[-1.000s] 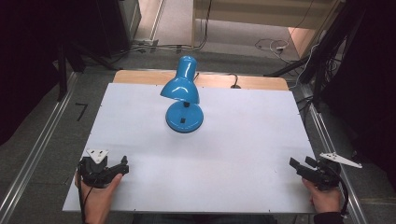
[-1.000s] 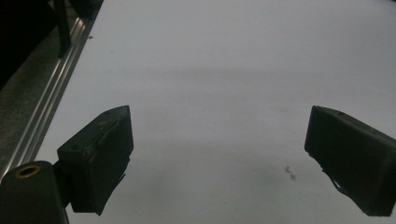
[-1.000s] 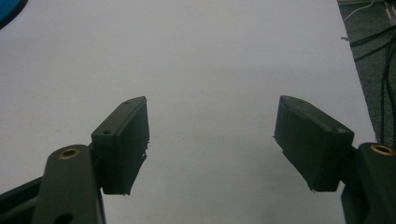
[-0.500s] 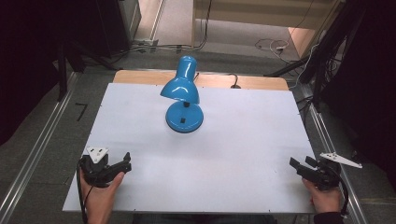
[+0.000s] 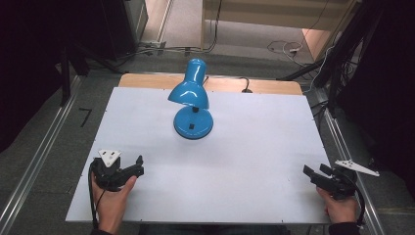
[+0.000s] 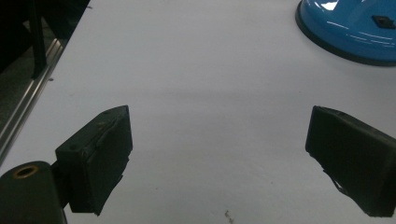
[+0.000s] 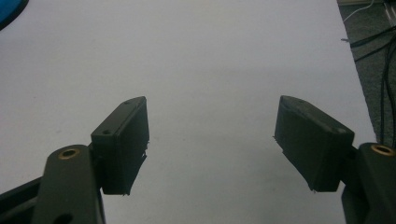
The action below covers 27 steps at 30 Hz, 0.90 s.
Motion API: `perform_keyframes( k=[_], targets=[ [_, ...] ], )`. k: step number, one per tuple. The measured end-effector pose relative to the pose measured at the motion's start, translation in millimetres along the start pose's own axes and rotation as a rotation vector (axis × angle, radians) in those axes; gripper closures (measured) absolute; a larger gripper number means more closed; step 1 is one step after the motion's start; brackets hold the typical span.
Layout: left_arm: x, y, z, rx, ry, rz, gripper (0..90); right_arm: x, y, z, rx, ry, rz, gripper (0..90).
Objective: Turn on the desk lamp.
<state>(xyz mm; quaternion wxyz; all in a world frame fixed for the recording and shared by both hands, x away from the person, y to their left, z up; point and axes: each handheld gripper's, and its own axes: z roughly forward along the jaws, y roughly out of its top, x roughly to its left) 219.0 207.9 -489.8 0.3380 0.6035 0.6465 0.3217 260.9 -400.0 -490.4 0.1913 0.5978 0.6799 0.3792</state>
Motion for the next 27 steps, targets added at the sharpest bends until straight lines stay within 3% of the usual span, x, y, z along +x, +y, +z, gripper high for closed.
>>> perform_keyframes(
  k=[16, 27],
  targets=[
    [-13.0, 7.8, 8.6, -0.014, -0.025, -0.006, 12.0, 0.5, 0.0, 0.4, 0.005, 0.000, 0.002, 24.5],
    [-19.8, 15.3, 16.1, -0.010, -0.056, -0.035, 12.0, 0.2, 0.0, 1.2, 0.006, 0.004, -0.003, 24.4]
  ],
)
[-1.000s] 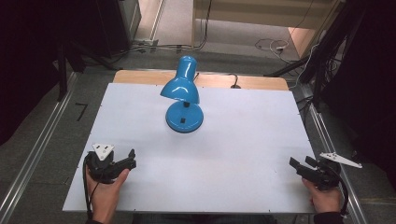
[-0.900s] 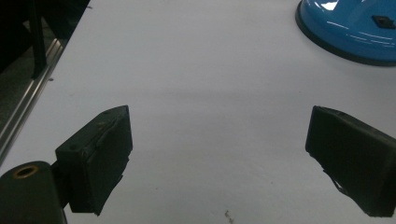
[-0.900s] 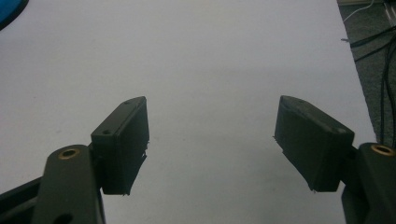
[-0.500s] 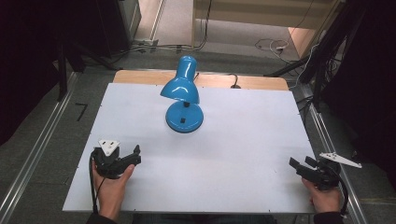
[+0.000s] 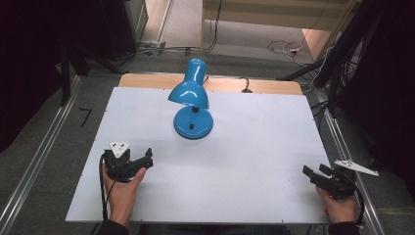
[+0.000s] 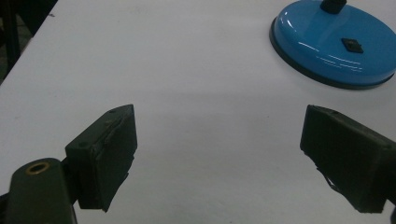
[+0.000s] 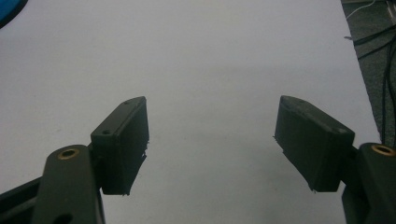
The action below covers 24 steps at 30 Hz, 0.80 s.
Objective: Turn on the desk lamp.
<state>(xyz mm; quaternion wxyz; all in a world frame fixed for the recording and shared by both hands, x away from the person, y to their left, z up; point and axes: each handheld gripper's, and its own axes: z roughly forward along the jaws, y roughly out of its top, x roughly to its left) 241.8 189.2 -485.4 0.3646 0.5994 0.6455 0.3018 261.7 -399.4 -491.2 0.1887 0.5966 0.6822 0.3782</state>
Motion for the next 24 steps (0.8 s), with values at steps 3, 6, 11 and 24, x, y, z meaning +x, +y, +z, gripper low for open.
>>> perform_keyframes(
  k=[3, 6, 11, 24],
  targets=[
    [-4.4, 3.8, 1.8, -0.012, -0.010, 0.000, 12.1, 0.1, 0.1, 0.4, 0.002, 0.000, 0.000, 24.3],
    [-9.6, 7.4, 4.4, -0.015, -0.022, 0.005, 12.6, 0.3, 0.2, 0.4, 0.002, 0.000, -0.005, 24.3],
    [-16.2, 11.4, 9.5, -0.011, -0.046, -0.010, 12.7, 0.4, 0.1, 0.5, 0.003, 0.001, -0.005, 24.3],
    [-32.6, 19.4, 20.2, -0.005, -0.063, 0.017, 15.8, 1.1, 0.4, 0.5, 0.001, 0.003, -0.003, 24.3]
  ],
)
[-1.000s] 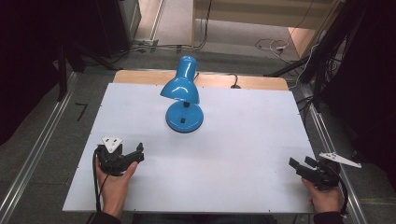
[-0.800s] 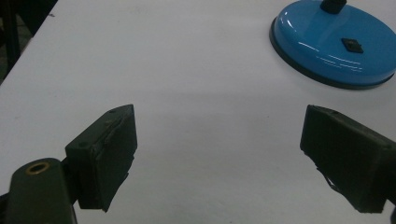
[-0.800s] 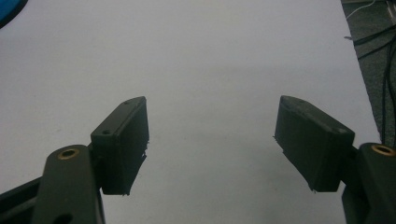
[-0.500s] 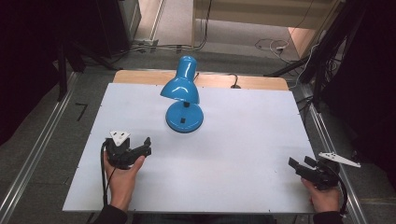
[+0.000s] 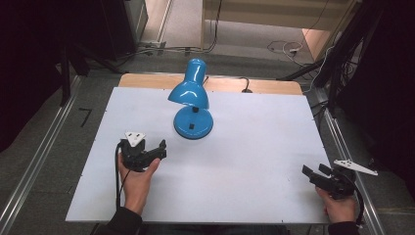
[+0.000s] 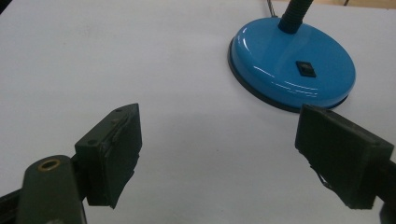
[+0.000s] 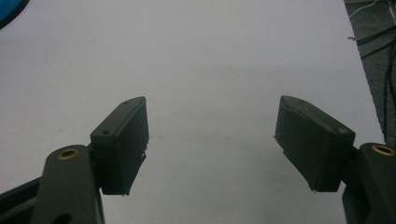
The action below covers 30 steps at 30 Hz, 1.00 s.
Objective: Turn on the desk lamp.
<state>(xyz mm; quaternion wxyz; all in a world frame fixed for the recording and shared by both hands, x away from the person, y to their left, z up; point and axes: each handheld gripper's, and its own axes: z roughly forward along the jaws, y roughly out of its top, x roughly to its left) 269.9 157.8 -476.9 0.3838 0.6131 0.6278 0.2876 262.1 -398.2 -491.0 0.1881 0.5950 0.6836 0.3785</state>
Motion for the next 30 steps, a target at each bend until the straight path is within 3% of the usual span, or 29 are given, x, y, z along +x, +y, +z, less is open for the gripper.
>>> perform_keyframes(
  k=[17, 30],
  targets=[
    [-14.8, 11.9, 18.0, 0.004, 0.004, 0.032, 19.5, 0.7, 0.1, -0.1, -0.002, -0.001, -0.002, 24.3],
    [-32.7, 22.2, 28.0, -0.023, -0.034, 0.056, 28.3, 0.5, 0.2, -0.1, -0.003, 0.002, -0.001, 24.3]
  ],
)
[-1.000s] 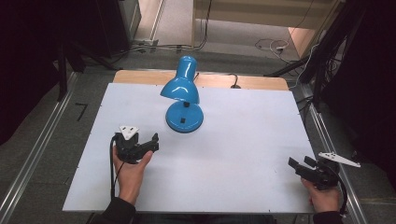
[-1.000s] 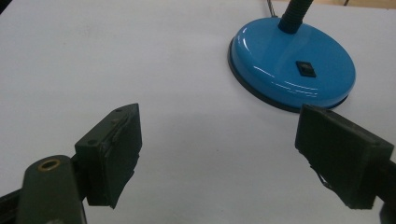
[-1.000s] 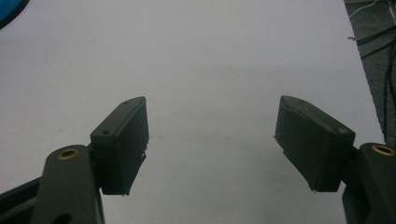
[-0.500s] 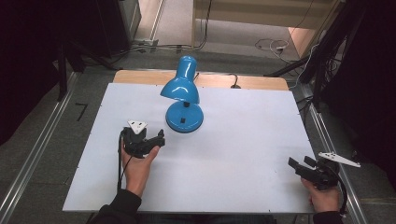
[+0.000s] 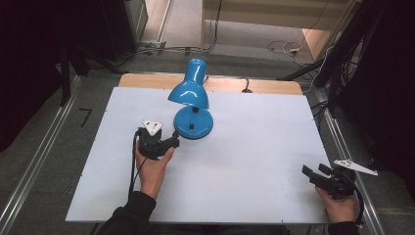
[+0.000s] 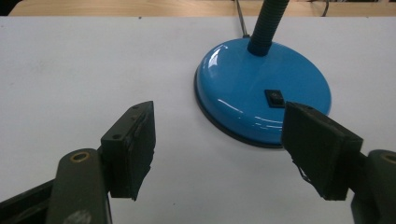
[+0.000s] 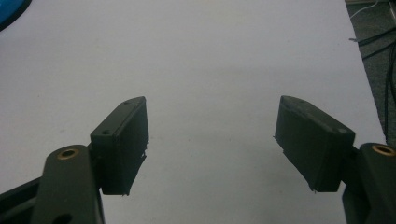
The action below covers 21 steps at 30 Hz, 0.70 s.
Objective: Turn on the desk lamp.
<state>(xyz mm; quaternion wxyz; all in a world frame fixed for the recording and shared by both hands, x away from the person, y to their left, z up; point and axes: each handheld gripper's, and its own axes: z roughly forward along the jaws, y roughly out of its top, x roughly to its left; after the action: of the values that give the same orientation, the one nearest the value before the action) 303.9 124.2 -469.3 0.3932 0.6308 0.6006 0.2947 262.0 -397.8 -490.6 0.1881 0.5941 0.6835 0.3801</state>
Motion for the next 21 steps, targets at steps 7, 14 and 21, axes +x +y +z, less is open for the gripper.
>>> perform_keyframes(
  k=[7, 14, 21],
  targets=[
    [-8.0, 3.3, 9.1, -0.004, -0.014, 0.009, 37.3, -0.3, 0.0, 0.1, 0.001, 0.002, -0.001, 24.3],
    [-13.6, 4.1, 18.0, -0.021, -0.037, 0.018, 57.9, -0.3, -0.1, 0.4, 0.002, 0.003, -0.001, 24.3],
    [-17.5, 4.7, 28.3, -0.002, -0.088, 0.018, 80.4, -0.5, 0.0, 0.6, 0.004, 0.004, 0.000, 24.3]
  ],
)
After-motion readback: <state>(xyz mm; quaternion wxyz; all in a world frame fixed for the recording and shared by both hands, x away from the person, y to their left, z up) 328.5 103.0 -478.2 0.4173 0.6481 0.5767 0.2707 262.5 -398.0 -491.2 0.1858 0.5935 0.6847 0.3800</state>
